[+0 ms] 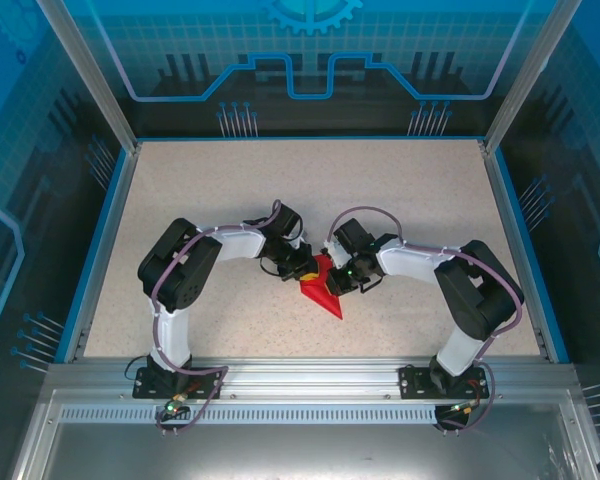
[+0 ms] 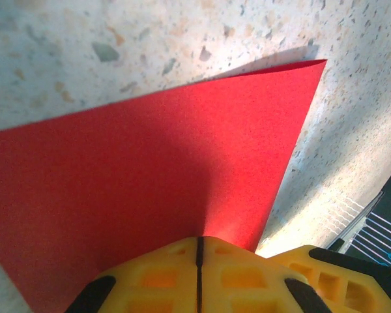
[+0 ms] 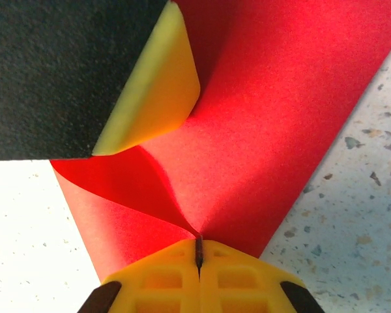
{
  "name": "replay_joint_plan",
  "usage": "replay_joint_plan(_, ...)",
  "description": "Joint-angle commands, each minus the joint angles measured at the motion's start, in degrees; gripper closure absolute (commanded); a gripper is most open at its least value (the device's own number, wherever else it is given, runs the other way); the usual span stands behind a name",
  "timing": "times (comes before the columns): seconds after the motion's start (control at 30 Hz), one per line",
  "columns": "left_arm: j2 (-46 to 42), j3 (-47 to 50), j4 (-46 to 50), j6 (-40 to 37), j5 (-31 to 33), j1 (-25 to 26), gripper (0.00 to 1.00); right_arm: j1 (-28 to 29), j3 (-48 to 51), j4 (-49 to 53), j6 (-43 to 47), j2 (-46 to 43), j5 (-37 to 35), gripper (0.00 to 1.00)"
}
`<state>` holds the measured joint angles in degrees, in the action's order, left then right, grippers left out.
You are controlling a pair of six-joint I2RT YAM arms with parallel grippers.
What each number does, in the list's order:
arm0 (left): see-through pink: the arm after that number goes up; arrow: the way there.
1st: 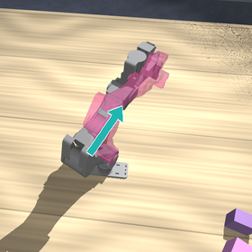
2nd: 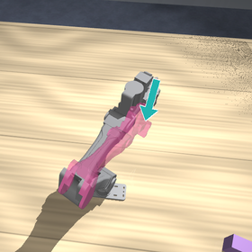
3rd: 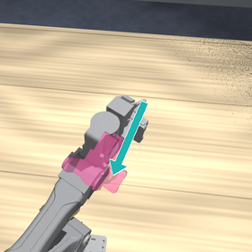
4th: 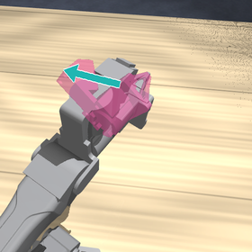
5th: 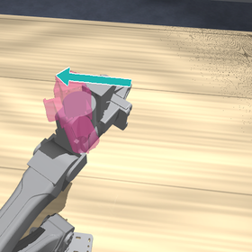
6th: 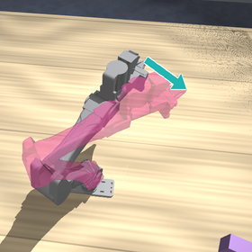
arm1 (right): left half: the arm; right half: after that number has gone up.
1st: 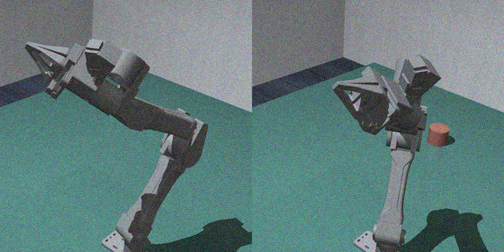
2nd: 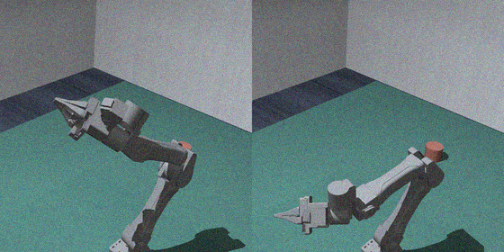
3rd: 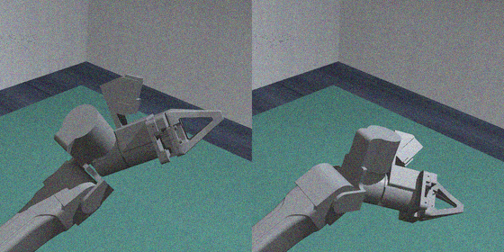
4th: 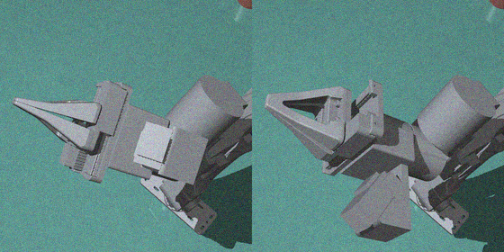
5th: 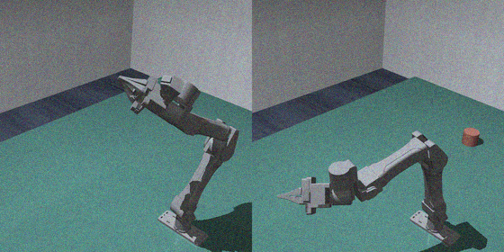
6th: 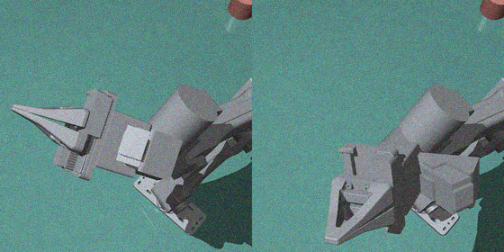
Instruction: Fold a paper plane with a square sheet of paper (fold left side to right side)
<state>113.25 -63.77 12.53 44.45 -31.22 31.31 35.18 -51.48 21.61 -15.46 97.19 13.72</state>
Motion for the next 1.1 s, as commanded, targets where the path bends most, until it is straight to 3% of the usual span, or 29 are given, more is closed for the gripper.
replay_joint_plan(0.0, 2.06, 2.51, 3.10, -0.43, 3.06, 0.80, 0.92, -0.97, -1.07, 1.68, -0.01, -1.82, 0.39, 1.00)
replay_joint_plan(1.07, 1.80, 2.77, 2.93, -0.46, 3.01, 0.90, 0.92, -0.99, -1.44, 1.69, -0.34, 0.80, 0.26, 1.00)
